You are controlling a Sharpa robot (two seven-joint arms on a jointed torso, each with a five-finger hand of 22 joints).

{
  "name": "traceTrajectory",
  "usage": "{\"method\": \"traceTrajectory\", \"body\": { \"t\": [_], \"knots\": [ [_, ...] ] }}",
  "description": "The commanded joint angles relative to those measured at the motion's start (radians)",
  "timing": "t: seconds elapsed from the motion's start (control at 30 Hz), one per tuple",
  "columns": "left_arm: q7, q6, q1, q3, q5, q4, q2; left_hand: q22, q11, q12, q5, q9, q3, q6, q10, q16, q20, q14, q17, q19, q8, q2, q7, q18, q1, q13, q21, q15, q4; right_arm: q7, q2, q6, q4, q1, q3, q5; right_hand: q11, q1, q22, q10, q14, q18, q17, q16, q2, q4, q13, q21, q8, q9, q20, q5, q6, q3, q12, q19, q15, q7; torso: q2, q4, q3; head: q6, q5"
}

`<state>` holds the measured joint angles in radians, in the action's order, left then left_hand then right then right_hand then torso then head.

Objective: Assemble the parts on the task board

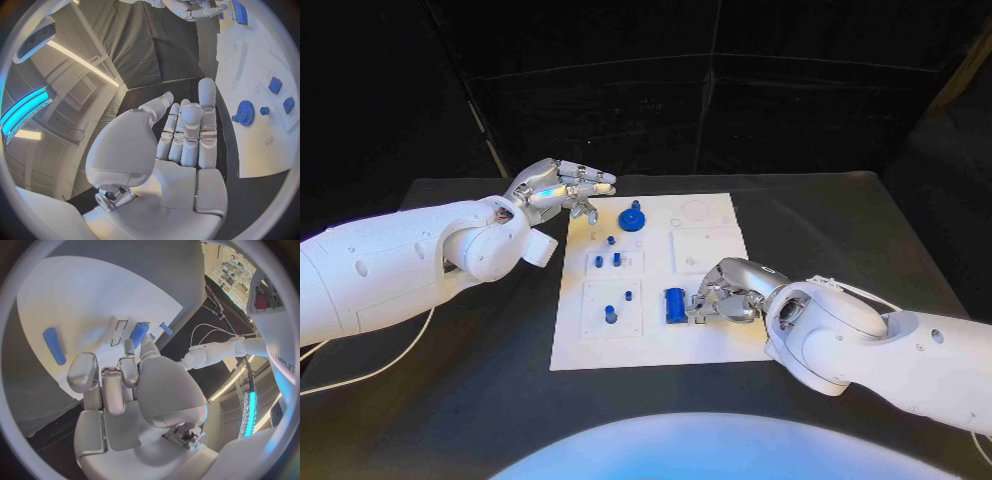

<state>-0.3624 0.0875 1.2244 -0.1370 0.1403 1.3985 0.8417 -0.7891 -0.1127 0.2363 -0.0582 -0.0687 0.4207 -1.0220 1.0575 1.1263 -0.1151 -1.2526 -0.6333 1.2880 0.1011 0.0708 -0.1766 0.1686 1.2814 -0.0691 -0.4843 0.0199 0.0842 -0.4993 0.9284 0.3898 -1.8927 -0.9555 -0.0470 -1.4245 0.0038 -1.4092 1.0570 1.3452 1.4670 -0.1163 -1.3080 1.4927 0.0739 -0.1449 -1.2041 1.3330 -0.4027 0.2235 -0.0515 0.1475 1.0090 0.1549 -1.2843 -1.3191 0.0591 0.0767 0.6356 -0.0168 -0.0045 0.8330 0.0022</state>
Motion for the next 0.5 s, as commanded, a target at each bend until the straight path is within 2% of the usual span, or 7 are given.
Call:
{"method": "traceTrajectory", "body": {
  "t": [0.03,0.3,0.5],
  "knots": [
    [-0.003,-0.007,0.001,0.001,-0.005,0.002,0.001,0.002,0.002,0.005,-0.002,0.001,-0.004,0.005,-0.005,0.004,-0.002,0.008,0.001,-0.002,0.003,-0.003,-0.004,0.013,-0.003,0.001,0.004,0.002,0.004,0.018,0.004,-0.006,-0.006,-0.001,0.000,0.005,-0.003,-0.002,0.001,0.007,0.074,0.020,-0.110,0.004,-0.015,0.005,-0.002,0.005,-0.004,0.001,0.004,-0.005,0.006,0.006,-0.005,0.001,0.005,0.000,0.000,-0.0007,0.0003,-0.001,0.000],
    [-0.004,-0.006,0.001,0.001,-0.005,0.002,0.002,0.002,0.002,0.005,-0.002,0.001,-0.004,0.005,-0.005,0.004,-0.002,0.008,0.001,-0.002,0.003,-0.003,-0.004,0.013,-0.003,0.001,0.004,0.002,0.004,0.038,0.007,0.005,-0.008,-0.001,0.000,0.020,0.004,0.027,0.001,0.007,0.074,0.020,-0.110,0.004,-0.038,-0.005,-0.002,0.004,0.006,-0.001,0.001,0.001,-0.004,0.021,-0.003,0.001,0.001,0.008,0.001,0.0011,0.0006,-0.002,0.001],
    [-0.004,-0.006,0.001,0.001,-0.005,0.003,0.003,0.002,0.002,0.005,-0.002,0.001,-0.004,0.005,-0.005,0.004,-0.002,0.008,0.001,-0.002,0.003,-0.003,-0.004,0.013,-0.003,0.001,0.004,0.002,0.004,0.042,0.015,0.020,-0.007,-0.001,0.000,0.023,0.003,0.031,0.001,0.007,0.074,0.020,-0.110,0.004,-0.032,-0.009,-0.001,0.004,0.007,0.000,0.000,0.009,-0.002,0.018,-0.002,0.002,0.000,0.007,0.001,-0.0005,-0.0007,-0.002,0.000]
  ]
}}
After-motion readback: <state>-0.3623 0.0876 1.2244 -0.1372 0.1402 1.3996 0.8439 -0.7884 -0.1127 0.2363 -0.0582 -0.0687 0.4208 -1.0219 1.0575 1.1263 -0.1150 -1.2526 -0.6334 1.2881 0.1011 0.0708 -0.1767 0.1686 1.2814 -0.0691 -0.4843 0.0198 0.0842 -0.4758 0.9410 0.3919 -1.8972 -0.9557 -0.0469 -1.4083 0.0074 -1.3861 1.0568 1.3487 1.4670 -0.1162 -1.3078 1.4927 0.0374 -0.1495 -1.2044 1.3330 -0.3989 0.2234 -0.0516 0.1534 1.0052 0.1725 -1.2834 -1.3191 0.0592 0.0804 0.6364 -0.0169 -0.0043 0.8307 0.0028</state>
